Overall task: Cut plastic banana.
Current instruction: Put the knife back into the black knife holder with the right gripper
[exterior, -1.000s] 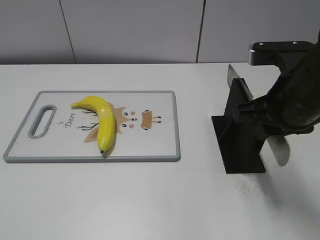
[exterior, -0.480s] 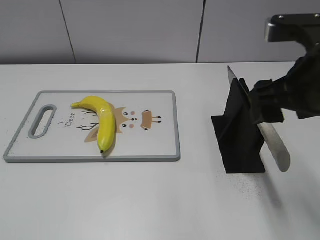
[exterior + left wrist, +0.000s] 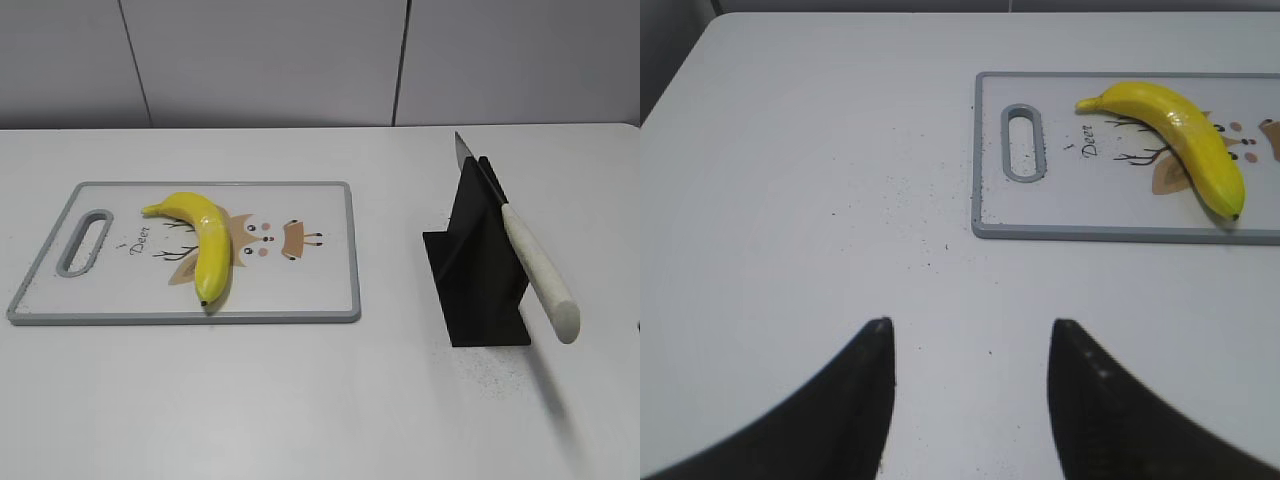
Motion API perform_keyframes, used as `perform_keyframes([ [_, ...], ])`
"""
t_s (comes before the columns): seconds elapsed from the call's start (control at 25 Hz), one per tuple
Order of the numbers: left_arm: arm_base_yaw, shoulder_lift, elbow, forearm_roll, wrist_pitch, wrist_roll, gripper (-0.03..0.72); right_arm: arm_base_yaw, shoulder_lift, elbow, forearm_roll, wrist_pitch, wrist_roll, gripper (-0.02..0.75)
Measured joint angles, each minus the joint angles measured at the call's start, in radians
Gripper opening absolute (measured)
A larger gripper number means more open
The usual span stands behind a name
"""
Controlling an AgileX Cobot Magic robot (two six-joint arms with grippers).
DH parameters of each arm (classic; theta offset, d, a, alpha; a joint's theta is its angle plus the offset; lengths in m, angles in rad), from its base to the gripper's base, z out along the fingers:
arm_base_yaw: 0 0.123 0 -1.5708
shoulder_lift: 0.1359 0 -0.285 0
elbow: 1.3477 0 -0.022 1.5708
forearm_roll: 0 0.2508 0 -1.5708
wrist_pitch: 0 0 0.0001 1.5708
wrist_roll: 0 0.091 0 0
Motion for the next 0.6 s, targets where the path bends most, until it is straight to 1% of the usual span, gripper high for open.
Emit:
perform_keyframes([
  [0.12, 0.0, 0.0, 0.0, 0.0, 0.0, 0.0, 0.485, 0.0, -0.16, 0.126, 0.0, 0.0, -0.018, 0.582],
  [0.2, 0.0, 0.0, 0.0, 0.0, 0.0, 0.0, 0.485, 0.0, -0.268, 0.177, 0.0, 0.007, -0.024, 0.58],
  [0.48, 0.0, 0.0, 0.0, 0.0, 0.0, 0.0, 0.485, 0.0, -0.548, 0.189, 0.01, 0.004, -0.033, 0.575],
  [0.6, 0.0, 0.0, 0.0, 0.0, 0.0, 0.0, 0.485, 0.0, -0.629, 0.189, 0.011, 0.041, -0.033, 0.575],
])
